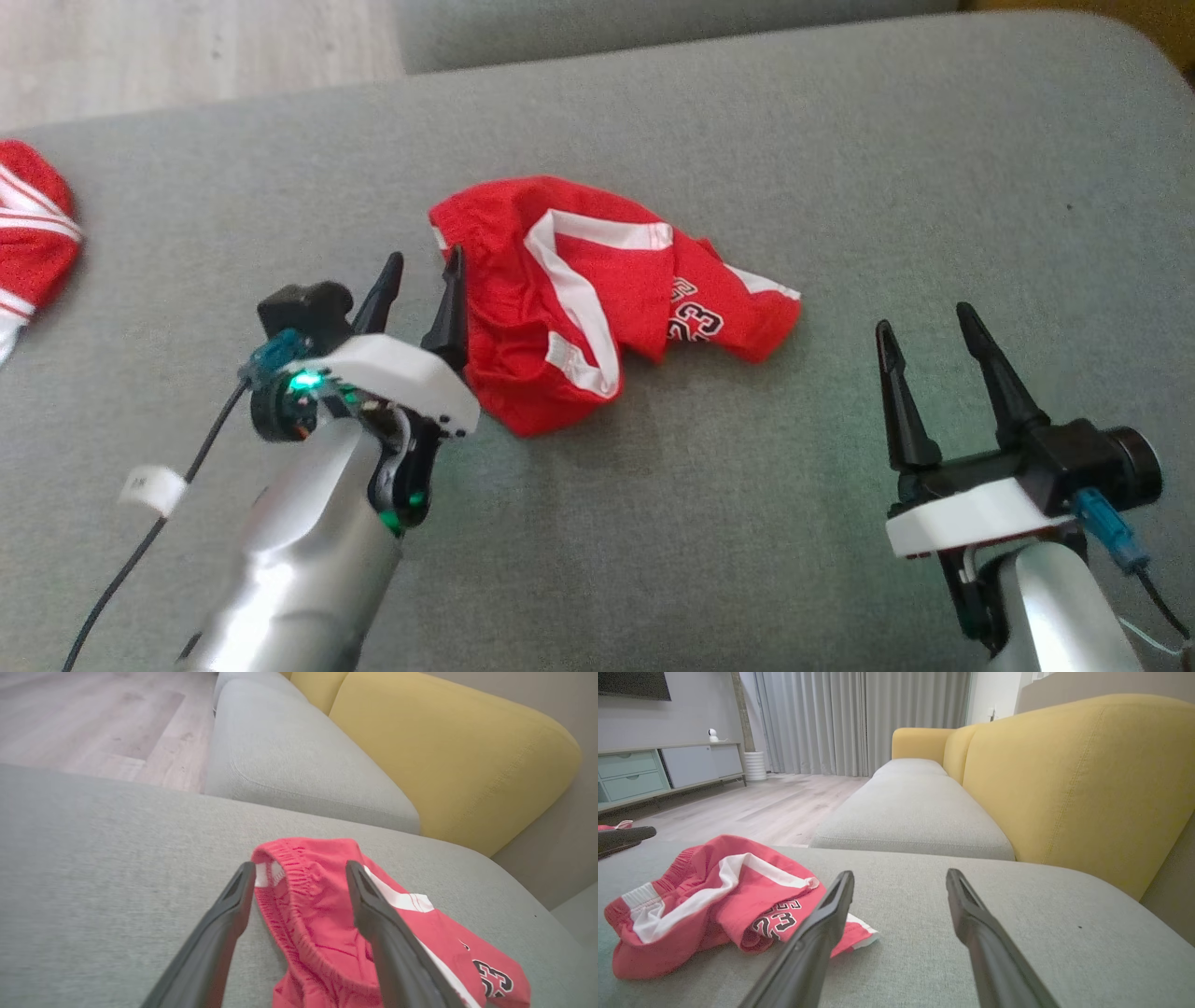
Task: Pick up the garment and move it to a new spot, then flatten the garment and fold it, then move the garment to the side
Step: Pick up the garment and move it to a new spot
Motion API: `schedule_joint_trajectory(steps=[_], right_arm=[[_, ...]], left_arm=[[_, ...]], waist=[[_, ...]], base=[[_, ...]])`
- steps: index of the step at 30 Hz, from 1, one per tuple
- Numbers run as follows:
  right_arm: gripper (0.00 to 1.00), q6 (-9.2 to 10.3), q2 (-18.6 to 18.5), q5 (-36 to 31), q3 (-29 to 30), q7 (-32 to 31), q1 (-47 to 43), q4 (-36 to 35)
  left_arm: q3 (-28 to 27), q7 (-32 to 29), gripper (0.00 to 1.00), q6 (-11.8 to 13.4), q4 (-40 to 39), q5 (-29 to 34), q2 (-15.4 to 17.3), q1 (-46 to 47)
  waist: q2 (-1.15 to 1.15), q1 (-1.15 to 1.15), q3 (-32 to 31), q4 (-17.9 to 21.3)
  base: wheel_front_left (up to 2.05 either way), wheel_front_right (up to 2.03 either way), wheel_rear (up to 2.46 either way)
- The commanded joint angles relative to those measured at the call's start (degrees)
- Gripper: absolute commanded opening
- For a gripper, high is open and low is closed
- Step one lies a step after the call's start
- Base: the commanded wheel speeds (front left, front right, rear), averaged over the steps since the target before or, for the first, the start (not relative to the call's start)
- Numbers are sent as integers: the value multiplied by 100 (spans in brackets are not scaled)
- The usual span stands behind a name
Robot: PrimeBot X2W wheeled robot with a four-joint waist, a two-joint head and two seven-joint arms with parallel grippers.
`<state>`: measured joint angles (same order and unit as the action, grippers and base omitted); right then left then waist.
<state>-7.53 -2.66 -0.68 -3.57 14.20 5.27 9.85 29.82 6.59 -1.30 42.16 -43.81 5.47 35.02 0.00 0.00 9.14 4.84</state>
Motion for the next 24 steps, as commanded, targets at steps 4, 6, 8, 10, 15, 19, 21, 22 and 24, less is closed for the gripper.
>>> schedule_joint_trajectory(steps=[4,6,8,10,15,19,21,22,24], right_arm=[[100,4,-21,-57,-67,14,-11,-149],[100,4,-21,-59,-52,-3,-83,-145],[100,4,-21,-58,-31,-20,-165,-147],[100,4,-21,-56,-14,-35,-257,-148],[100,4,-21,-8,17,-68,-534,-179],[100,4,-21,53,79,-66,-748,-191],[100,4,-21,81,92,-62,-830,-189],[100,4,-21,106,101,-58,-895,-178],[100,4,-21,133,100,-52,-936,-161]], left_arm=[[-110,324,100,55,-355,113,308,-253],[-110,431,100,120,-501,145,396,-516],[-110,514,100,207,-682,179,485,-813],[-113,598,100,314,-898,232,580,-1128],[-159,724,100,629,-1511,334,807,-1996],[-249,782,100,858,-1997,384,946,-2626],[-319,798,100,972,-2206,385,989,-2892],[-353,808,100,1082,-2425,408,1009,-3115],[-350,812,100,1188,-2630,452,1033,-3294]], waist=[[0,0,-388,-240],[0,0,-520,-293],[0,0,-637,-337],[0,0,-753,-370],[0,0,-974,-403],[0,0,-1055,-421],[0,0,-1079,-421],[0,0,-1095,-424],[0,0,-1098,-431]], base=[[0,0,0],[0,0,0],[0,0,0],[0,0,0],[0,0,0],[0,0,0],[0,0,0],[0,0,0],[0,0,0]])
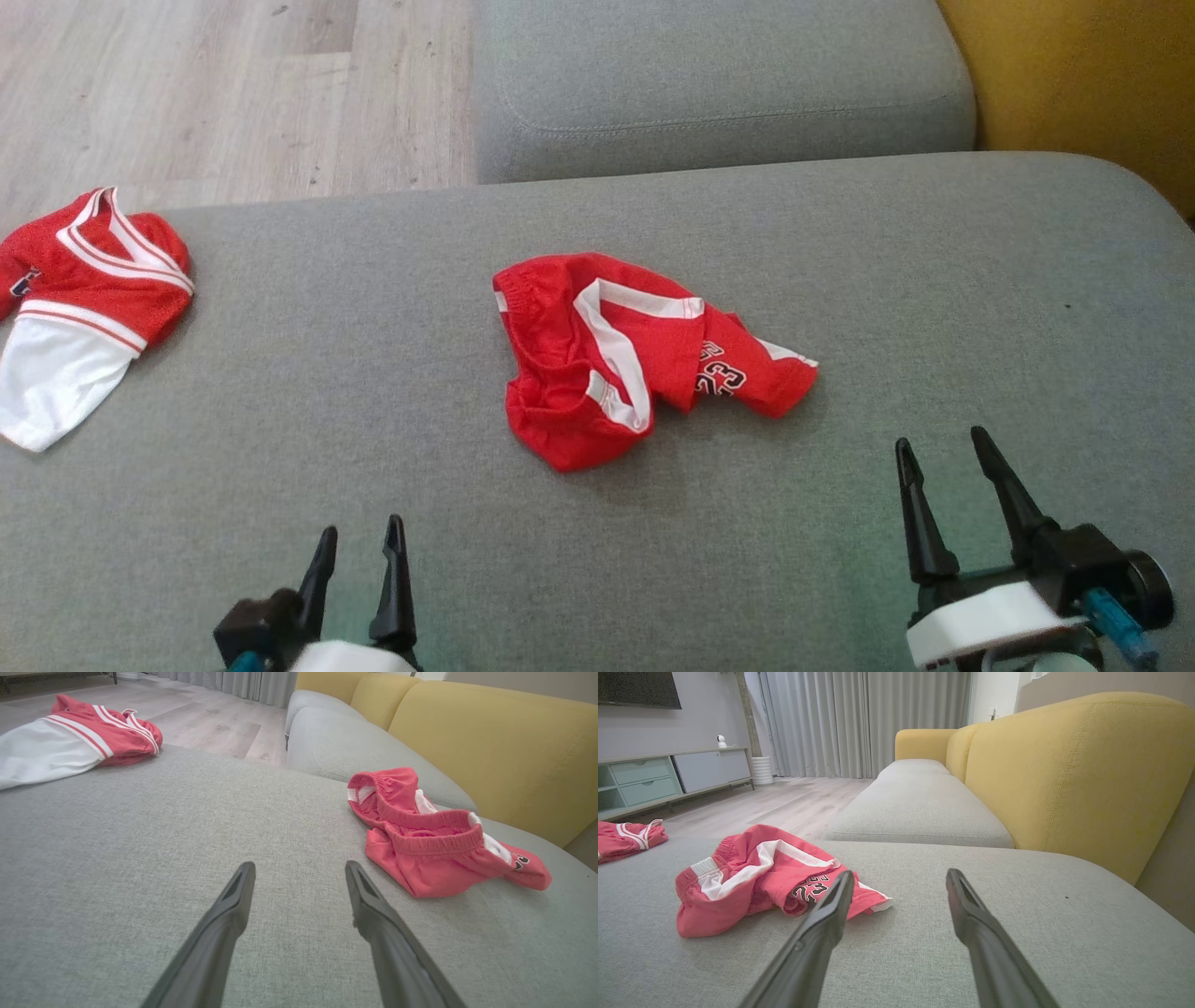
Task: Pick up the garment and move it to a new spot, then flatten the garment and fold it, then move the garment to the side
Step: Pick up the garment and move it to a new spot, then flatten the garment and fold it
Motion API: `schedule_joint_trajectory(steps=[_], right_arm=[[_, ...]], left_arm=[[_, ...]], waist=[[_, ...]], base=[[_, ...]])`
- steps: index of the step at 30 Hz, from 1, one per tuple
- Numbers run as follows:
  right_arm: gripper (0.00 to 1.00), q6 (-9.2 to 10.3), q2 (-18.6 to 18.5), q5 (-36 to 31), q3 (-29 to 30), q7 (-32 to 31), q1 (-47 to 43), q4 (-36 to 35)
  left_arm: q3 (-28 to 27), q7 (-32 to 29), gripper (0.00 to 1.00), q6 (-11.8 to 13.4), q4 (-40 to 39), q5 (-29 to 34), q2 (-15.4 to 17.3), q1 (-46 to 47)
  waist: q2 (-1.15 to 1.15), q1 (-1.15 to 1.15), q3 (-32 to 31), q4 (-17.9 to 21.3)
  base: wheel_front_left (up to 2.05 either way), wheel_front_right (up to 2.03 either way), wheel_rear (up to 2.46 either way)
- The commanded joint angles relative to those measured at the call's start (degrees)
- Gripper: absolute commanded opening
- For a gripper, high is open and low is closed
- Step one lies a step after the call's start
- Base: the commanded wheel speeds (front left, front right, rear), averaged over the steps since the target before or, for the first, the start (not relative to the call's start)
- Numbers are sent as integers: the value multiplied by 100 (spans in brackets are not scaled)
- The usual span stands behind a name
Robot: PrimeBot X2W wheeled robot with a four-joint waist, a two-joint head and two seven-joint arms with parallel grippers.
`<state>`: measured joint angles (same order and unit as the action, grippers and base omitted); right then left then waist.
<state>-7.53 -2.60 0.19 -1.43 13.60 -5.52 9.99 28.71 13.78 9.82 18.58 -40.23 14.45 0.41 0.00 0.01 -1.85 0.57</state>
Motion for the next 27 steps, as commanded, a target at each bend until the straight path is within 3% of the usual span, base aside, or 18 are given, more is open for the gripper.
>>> schedule_joint_trajectory(steps=[1,12,27], right_arm=[[100,4,-28,63,-123,11,131,-163],[100,4,-28,146,-286,36,218,62],[100,4,-28,129,-278,53,256,215]], left_arm=[[-233,94,100,117,-354,113,145,99],[-262,105,100,357,-756,272,225,-136],[-249,90,100,463,-921,286,312,-285]], waist=[[0,-1,3,-9],[0,-1,32,-8],[0,-1,6,-16]], base=[[0,0,0],[0,0,0],[0,0,0]])
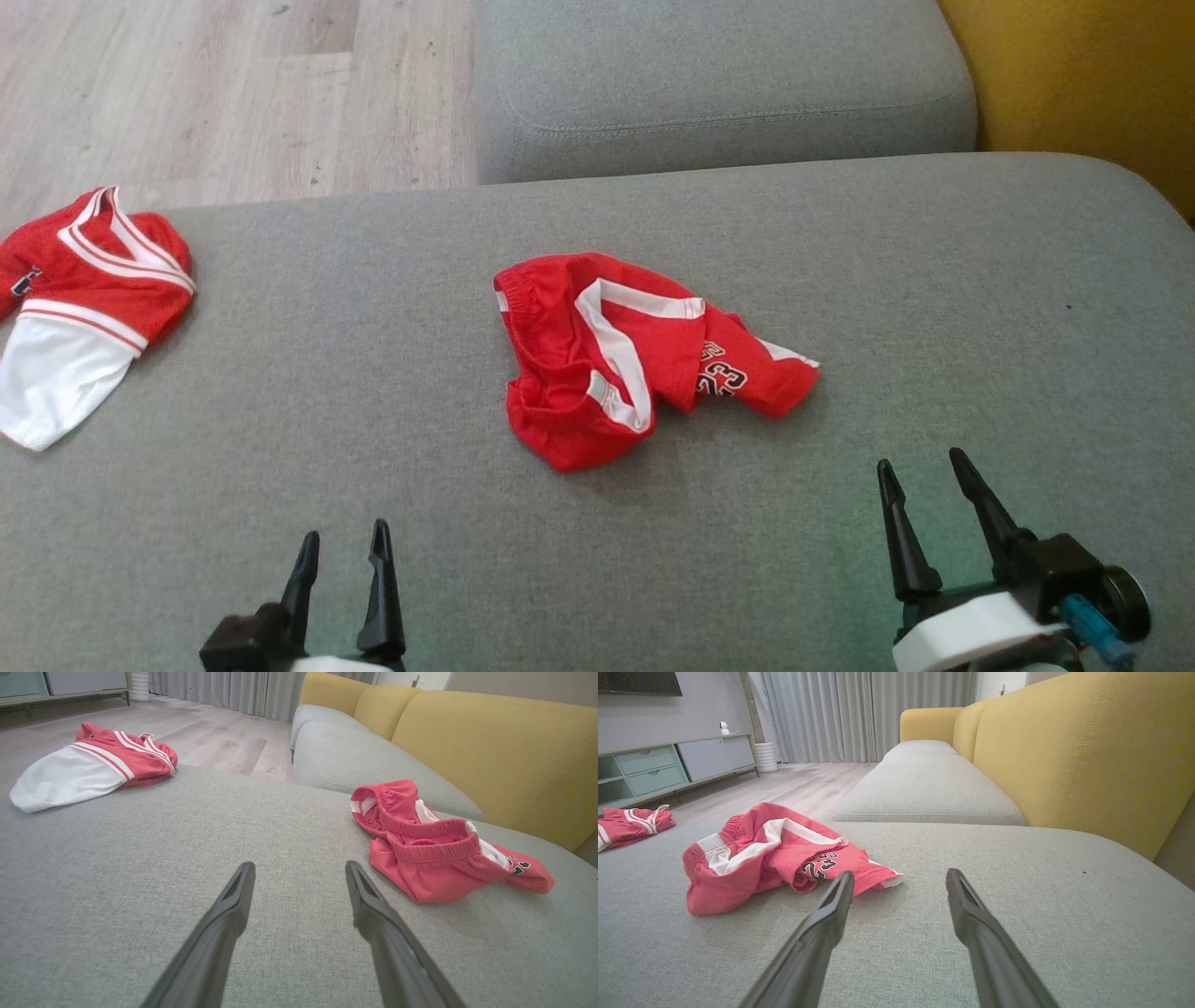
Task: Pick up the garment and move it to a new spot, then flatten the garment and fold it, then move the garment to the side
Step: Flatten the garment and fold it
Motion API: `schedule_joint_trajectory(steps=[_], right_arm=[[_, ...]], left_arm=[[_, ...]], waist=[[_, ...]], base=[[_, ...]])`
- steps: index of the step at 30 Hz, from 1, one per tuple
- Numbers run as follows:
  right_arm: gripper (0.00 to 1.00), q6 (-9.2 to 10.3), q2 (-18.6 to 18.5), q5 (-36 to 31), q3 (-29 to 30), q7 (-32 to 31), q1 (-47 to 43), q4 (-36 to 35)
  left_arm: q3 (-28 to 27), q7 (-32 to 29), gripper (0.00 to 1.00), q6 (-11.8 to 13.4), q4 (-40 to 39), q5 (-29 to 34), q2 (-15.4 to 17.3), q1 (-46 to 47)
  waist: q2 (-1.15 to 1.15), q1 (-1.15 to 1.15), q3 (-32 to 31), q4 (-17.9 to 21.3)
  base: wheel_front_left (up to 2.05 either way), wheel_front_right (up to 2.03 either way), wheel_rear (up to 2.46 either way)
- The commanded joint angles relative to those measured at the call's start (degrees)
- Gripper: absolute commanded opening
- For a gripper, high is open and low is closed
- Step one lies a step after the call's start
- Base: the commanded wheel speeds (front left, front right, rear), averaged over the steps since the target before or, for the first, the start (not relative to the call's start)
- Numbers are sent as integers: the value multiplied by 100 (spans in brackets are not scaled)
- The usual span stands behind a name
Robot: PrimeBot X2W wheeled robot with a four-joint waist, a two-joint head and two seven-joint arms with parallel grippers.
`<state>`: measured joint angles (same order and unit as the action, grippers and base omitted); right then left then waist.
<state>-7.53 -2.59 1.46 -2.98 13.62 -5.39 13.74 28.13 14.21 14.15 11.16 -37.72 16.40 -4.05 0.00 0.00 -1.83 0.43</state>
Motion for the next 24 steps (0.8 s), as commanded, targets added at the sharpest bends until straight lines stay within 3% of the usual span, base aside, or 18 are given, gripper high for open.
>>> schedule_joint_trajectory(steps=[1,13,24], right_arm=[[100,4,-29,2,-124,51,245,-157],[100,4,-29,-8,-121,43,276,-157],[100,4,-29,-66,-155,-6,489,-242]], left_arm=[[-184,36,100,45,-191,39,120,158],[-110,-47,100,112,-330,112,183,246],[709,-1152,100,-221,-743,507,-66,1657]], waist=[[0,0,7,-4],[0,0,101,11],[0,0,414,81]], base=[[0,0,0],[0,0,0],[0,0,0]])
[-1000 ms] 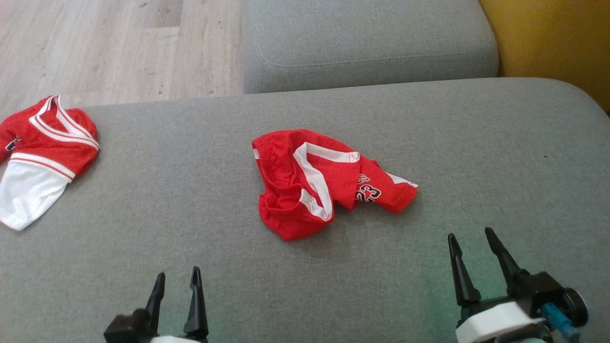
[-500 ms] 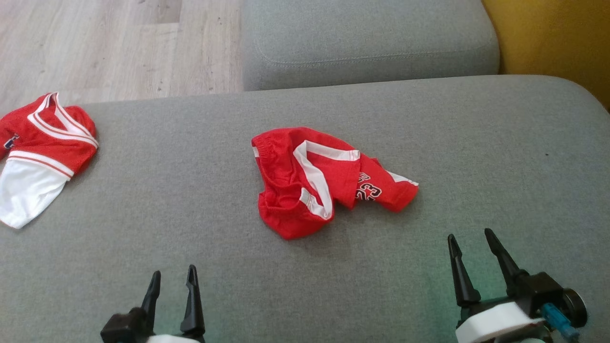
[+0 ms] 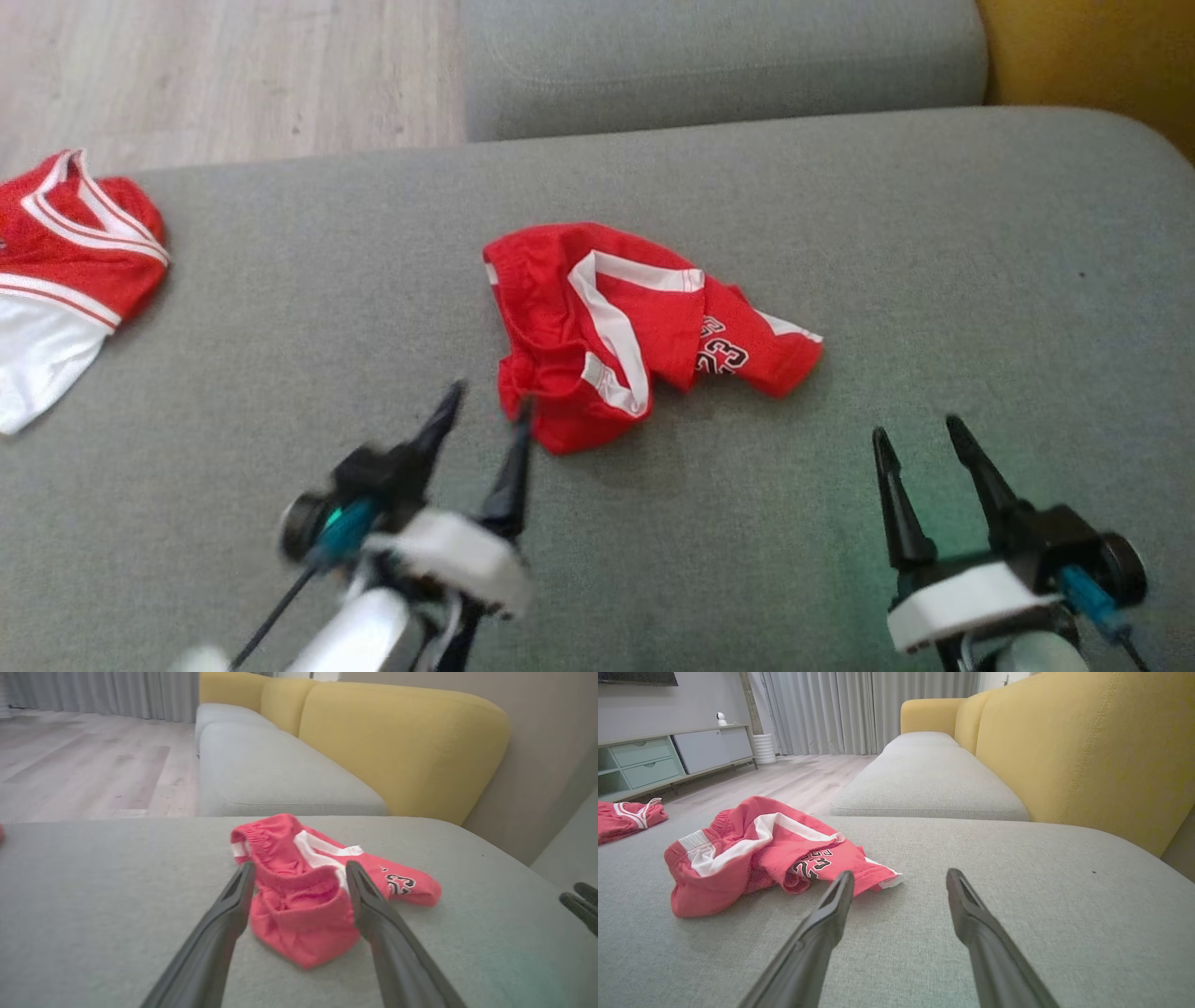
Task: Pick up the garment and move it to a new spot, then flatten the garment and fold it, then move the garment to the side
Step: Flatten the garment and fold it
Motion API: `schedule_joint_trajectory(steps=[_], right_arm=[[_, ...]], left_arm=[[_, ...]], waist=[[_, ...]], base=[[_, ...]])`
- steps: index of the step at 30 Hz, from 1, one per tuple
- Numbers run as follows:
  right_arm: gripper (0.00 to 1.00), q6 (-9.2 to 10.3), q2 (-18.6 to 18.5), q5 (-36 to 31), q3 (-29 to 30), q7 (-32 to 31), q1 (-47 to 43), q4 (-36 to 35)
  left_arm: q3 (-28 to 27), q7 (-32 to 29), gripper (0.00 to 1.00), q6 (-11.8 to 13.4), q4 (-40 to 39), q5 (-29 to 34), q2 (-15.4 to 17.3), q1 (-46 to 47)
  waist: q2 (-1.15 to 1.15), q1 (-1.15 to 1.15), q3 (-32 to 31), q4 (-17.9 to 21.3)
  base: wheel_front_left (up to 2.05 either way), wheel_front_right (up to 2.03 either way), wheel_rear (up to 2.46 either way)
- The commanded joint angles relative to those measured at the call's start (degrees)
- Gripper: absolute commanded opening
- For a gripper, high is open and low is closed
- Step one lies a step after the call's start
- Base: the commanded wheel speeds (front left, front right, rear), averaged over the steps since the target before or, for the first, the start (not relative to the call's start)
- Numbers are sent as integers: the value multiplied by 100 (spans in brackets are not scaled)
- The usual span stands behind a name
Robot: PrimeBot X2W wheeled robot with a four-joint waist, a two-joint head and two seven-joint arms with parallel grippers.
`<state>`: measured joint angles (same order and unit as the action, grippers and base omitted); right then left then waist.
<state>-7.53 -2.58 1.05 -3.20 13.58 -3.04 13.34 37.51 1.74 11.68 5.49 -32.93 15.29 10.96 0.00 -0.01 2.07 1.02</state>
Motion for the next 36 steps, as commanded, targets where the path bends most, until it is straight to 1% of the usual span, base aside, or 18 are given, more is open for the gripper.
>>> schedule_joint_trajectory(steps=[1,3,7,15,19,20,21,22,23,24,30,36], right_arm=[[100,4,-30,-29,-156,-9,290,-210],[100,4,-30,-34,-207,-15,363,-218],[100,4,-30,-37,-263,-14,474,-224],[100,4,-30,-74,-194,20,593,-173],[100,4,-30,-69,-204,39,638,-136],[100,4,-30,-65,-213,43,649,-126],[100,4,-30,-60,-223,47,661,-117],[100,4,-30,-53,-229,51,671,-111],[100,4,-30,-45,-226,55,677,-106],[100,4,-30,-41,-214,59,679,-102],[100,4,-30,-61,-83,80,625,-66],[100,4,-30,-53,-32,72,607,-51]], left_arm=[[-126,-59,100,-36,-122,54,-2,317],[60,-348,100,-167,37,83,-97,612],[283,-795,100,-320,464,96,-222,1014],[309,-859,100,-493,1050,65,-375,1506],[362,-1038,100,-552,1345,9,-458,1669],[397,-1099,95,-569,1426,15,-462,1702],[421,-1133,66,-585,1486,21,-466,1730],[421,-1112,42,-592,1516,18,-479,1752],[380,-1024,23,-578,1513,-1,-511,1762],[348,-935,0,-569,1501,-17,-539,1763],[229,-477,0,-470,1311,-53,-542,1530],[-54,-78,0,-188,901,-182,-409,1046]], waist=[[0,1,69,51],[0,1,154,117],[0,1,329,262],[0,1,579,415],[0,1,632,448],[0,1,641,457],[0,1,650,464],[0,1,658,466],[0,1,663,461],[0,1,663,449],[0,1,584,301],[0,1,512,133]], base=[[0,0,0],[0,0,0],[0,0,0],[0,0,0],[0,0,0],[0,0,0],[0,0,0],[0,0,0],[0,0,0],[0,0,0],[0,0,0],[0,0,0]])
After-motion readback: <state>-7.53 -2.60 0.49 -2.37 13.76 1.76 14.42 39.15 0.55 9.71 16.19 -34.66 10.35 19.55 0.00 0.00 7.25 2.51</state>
